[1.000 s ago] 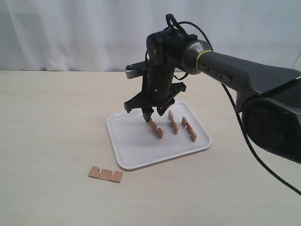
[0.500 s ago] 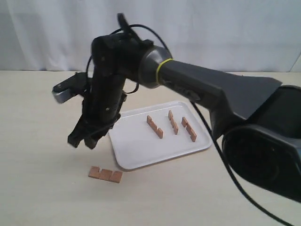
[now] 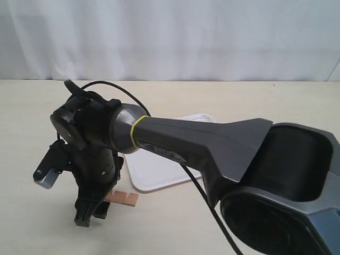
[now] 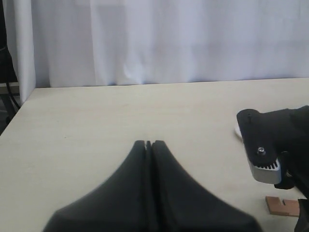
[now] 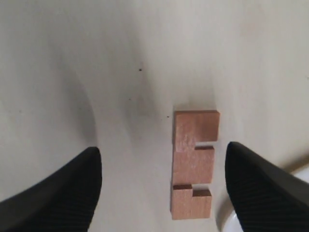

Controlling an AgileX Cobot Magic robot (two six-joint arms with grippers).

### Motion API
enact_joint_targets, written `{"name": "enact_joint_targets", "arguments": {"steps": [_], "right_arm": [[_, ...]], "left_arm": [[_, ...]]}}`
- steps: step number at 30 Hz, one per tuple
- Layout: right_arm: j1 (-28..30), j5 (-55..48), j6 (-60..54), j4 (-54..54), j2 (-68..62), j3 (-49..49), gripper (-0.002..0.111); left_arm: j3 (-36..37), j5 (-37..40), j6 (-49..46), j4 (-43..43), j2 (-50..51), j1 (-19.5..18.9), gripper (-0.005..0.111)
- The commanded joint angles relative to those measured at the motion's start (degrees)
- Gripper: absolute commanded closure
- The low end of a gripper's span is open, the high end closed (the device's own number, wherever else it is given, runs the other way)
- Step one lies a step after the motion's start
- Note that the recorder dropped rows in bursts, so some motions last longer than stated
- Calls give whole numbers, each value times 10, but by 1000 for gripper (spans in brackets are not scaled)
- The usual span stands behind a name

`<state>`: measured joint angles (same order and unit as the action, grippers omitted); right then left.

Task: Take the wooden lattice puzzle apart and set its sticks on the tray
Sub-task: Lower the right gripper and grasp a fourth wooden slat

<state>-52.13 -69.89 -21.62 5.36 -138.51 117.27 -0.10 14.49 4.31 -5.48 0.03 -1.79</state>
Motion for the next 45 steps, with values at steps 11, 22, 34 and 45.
{"name": "enact_joint_targets", "arguments": {"steps": [11, 22, 34, 45], "right_arm": [[31, 46, 35, 6, -29, -1, 40], [43, 47, 24, -54, -29, -1, 83], [43, 40, 50, -50, -13, -1, 104], [47, 23, 60, -50, 27, -1, 104]], "left_arm": [[1, -6, 0, 1, 0, 5, 107], [1, -6, 0, 1, 0, 5, 107], [1, -6, 0, 1, 0, 5, 107], [1, -6, 0, 1, 0, 5, 107]]}}
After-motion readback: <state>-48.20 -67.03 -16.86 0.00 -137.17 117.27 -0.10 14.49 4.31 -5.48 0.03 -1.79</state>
